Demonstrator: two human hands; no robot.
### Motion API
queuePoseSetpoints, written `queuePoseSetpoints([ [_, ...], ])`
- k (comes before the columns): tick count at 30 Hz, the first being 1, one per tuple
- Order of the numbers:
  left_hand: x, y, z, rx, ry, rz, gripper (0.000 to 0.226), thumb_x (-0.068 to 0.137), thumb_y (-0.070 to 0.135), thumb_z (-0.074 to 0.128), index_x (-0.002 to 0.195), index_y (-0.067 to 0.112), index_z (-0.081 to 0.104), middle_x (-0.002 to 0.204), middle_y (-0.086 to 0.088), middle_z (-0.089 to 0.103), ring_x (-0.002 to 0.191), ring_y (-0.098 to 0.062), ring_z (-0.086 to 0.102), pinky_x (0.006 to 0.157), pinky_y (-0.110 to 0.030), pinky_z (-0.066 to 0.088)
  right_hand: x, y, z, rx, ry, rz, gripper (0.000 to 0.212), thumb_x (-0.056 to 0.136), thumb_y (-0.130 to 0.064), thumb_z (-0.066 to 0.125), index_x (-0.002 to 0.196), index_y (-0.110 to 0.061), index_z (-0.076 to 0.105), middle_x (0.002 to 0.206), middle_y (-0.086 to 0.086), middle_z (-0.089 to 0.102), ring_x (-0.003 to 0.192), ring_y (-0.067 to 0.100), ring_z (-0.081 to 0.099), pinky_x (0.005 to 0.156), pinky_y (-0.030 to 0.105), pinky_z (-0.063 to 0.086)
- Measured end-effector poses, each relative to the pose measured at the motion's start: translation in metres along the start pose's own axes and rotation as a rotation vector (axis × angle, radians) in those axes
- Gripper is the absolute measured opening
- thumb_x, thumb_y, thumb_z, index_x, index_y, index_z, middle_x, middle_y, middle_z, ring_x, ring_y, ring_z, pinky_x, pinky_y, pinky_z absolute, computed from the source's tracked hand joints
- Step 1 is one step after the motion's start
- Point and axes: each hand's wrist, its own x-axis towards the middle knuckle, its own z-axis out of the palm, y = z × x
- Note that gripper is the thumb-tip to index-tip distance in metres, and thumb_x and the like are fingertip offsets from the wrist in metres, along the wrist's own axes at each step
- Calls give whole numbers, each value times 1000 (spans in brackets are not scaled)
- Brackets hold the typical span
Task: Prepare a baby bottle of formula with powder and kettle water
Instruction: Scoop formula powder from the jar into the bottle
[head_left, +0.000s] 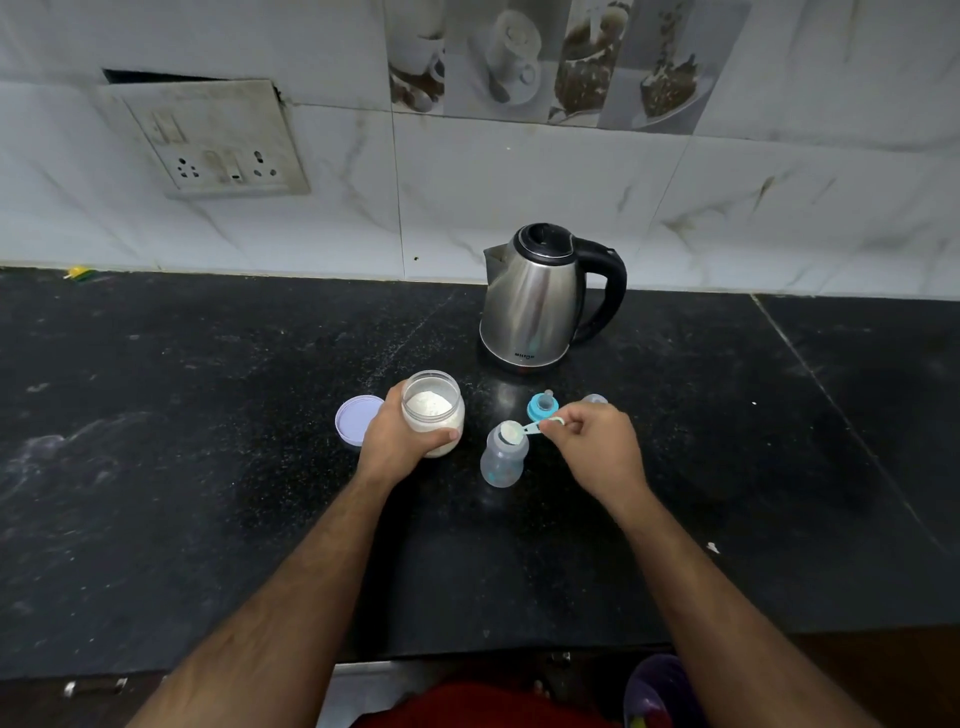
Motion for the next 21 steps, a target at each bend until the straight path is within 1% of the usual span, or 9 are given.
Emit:
queuePoseSetpoints([
  [2,0,-1,0,-2,1,2,86,60,25,94,132,27,47,115,13,62,109,-10,58,91,-24,39,-8,-2,1,-126,22,-98,15,90,-29,69,77,-20,72,61,-10,59,62,16,58,58,30,43],
  [4,1,-1,0,-1,2,6,86,60,25,94,132,27,47,115,13,62,108,-10,57,91,-24,39,-15,-1,3,-219,71,-242,16,92,-27,67,80,-17,73,67,-8,60,62,15,55,57,30,41],
  [6,1,-2,0,1,4,9,86,60,26,94,132,28,47,114,14,61,107,-9,57,90,-23,39,-20,1,4,-280,113,-349,14,92,-25,67,84,-16,75,76,-4,67,64,17,59,56,29,41],
  [8,1,-2,1,-1,7,9,85,60,26,94,130,30,46,113,15,61,107,-9,57,89,-23,39,-23,3,6,-308,119,-388,13,92,-25,67,86,-17,75,79,-2,69,67,20,63,56,29,40],
  [12,1,-3,1,-10,6,10,82,60,25,94,126,34,46,111,19,60,107,-9,57,89,-23,39,-25,6,7,-274,134,-406,9,91,-23,69,87,-17,76,78,-2,70,67,19,64,57,30,45],
  [14,1,-3,1,-10,4,10,82,60,25,94,125,36,45,110,20,60,107,-8,57,89,-23,39,-24,7,8,-194,144,-343,9,91,-22,69,86,-17,76,75,-3,69,65,16,63,59,31,47],
  [16,1,-3,1,-7,3,11,81,60,25,94,123,37,44,109,20,59,107,-9,57,90,-24,39,-21,8,7,-93,154,-250,12,91,-23,69,83,-16,75,67,-6,66,59,13,59,58,28,45],
  [18,1,-3,1,-5,2,11,81,60,25,94,124,37,45,109,21,59,107,-9,57,90,-24,39,-19,9,6,-35,171,-212,12,90,-22,70,81,-16,76,61,-6,62,56,12,58,56,29,46],
  [21,1,-3,0,0,1,11,84,60,25,94,129,31,47,108,25,58,107,-8,57,91,-24,39,-18,9,3,-57,163,-277,9,89,-22,72,83,-16,77,66,-6,66,59,11,60,58,29,49],
])
